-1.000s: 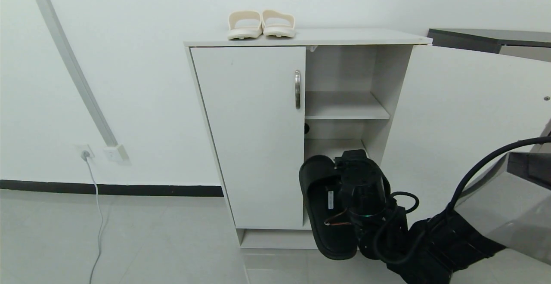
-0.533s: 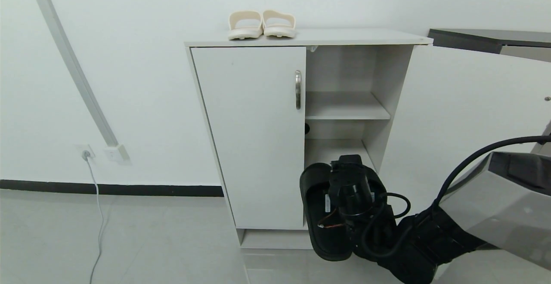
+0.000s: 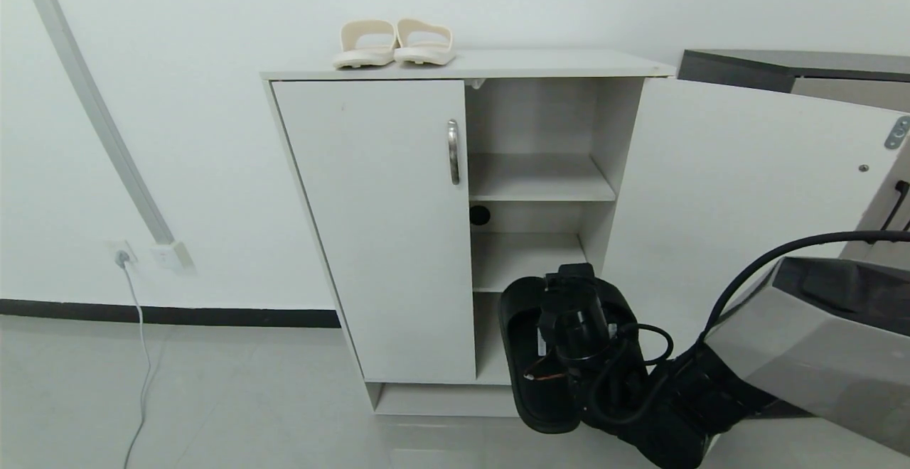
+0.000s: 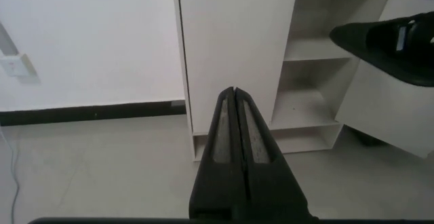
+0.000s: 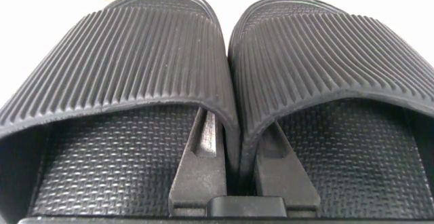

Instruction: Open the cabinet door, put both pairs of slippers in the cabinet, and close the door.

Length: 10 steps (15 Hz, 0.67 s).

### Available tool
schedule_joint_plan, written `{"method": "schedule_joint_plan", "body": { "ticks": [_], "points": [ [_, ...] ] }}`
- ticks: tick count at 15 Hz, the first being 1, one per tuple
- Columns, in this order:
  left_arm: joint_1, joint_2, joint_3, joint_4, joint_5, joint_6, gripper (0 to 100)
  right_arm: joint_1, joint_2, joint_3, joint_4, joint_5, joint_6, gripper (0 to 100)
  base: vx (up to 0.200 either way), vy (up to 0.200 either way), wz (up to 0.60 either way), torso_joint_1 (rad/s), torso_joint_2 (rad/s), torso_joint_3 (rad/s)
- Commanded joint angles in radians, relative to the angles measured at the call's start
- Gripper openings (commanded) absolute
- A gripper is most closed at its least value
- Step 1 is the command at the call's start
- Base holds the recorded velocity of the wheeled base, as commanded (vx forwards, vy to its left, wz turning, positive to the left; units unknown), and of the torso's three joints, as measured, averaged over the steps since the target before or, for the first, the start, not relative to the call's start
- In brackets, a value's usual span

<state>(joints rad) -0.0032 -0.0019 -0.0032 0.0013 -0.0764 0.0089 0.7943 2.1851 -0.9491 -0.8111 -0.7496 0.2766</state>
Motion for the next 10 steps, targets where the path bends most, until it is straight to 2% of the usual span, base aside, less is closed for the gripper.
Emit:
{"method": "schedule_joint_plan", "body": {
  "ticks": [1,5,10],
  "points": [
    [0.0,0.002,0.0,0.0,0.0,0.0,0,0.002,0.019,-0.003,0.0,0.001,0.001,0,0.0,0.0,0.0,0.0,0.0,0.0],
    [0.0,0.002,0.0,0.0,0.0,0.0,0,-0.027,0.104,-0.034,-0.071,0.012,0.001,0,0.0,0.0,0.0,0.0,0.0,0.0],
    [0.0,0.002,0.0,0.0,0.0,0.0,0,-0.027,0.11,-0.036,-0.08,0.024,0.001,0,0.0,0.0,0.0,0.0,0.0,0.0]
  ]
}}
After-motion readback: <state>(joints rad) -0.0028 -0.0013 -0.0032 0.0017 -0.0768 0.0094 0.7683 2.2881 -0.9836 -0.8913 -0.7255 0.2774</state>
